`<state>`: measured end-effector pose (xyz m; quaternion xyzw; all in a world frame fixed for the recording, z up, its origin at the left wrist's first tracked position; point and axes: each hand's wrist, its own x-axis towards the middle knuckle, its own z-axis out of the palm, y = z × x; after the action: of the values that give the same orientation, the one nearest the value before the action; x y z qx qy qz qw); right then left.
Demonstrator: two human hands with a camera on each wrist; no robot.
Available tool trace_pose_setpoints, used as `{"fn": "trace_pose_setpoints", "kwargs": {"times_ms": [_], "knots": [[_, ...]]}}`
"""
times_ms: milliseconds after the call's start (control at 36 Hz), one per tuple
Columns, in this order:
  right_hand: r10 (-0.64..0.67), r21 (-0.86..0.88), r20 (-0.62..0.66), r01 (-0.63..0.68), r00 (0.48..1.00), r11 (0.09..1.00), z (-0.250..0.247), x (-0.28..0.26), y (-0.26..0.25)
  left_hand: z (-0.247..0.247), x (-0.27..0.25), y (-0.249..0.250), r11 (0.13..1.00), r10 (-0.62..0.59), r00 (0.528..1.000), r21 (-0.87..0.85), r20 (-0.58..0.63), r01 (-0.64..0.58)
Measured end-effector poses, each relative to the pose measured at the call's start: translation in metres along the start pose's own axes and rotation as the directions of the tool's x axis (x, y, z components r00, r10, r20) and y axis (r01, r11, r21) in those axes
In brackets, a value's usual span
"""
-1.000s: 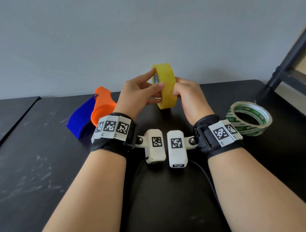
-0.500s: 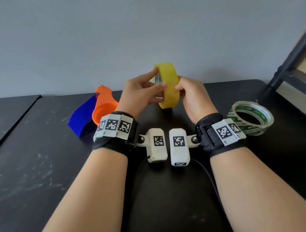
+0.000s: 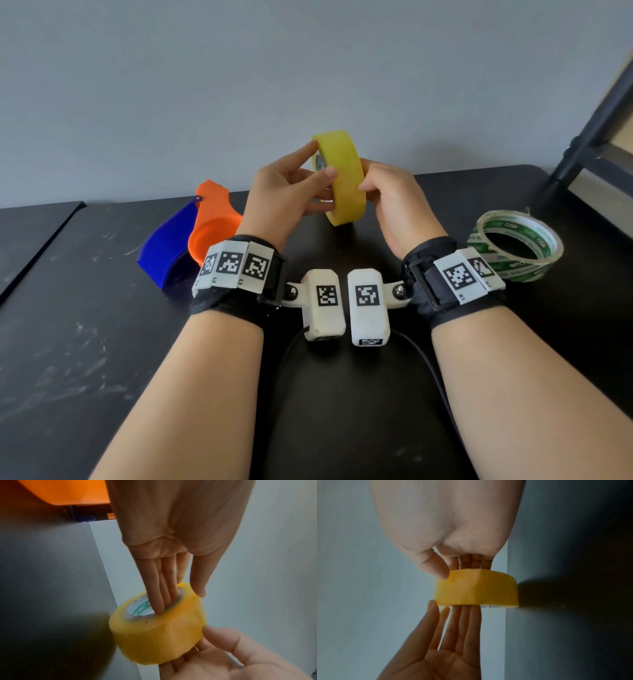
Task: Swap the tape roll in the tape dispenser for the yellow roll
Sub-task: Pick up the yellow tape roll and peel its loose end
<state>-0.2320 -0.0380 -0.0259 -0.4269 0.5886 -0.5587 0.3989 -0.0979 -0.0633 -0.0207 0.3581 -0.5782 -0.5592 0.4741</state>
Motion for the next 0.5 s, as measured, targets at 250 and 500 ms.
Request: {"fn": "trace_pose_setpoints", "kwargs": {"times_ms": [250,500], "knots": [[-0.029,-0.063,-0.001,0.029,1.000,0.998,0.0020,-0.0091,0.0001,-0.0015,0.0032,-0.0022,0.997,0.003,0.995,-0.072,-0.103,-0.010],[-0.025,0.059,-0.060,0.028,0.998,0.998,-0.0043,-0.0075,-0.0022,0.0010,0.0023,-0.0032,0.993,0.031,0.998,0.114,0.046,-0.036]]}}
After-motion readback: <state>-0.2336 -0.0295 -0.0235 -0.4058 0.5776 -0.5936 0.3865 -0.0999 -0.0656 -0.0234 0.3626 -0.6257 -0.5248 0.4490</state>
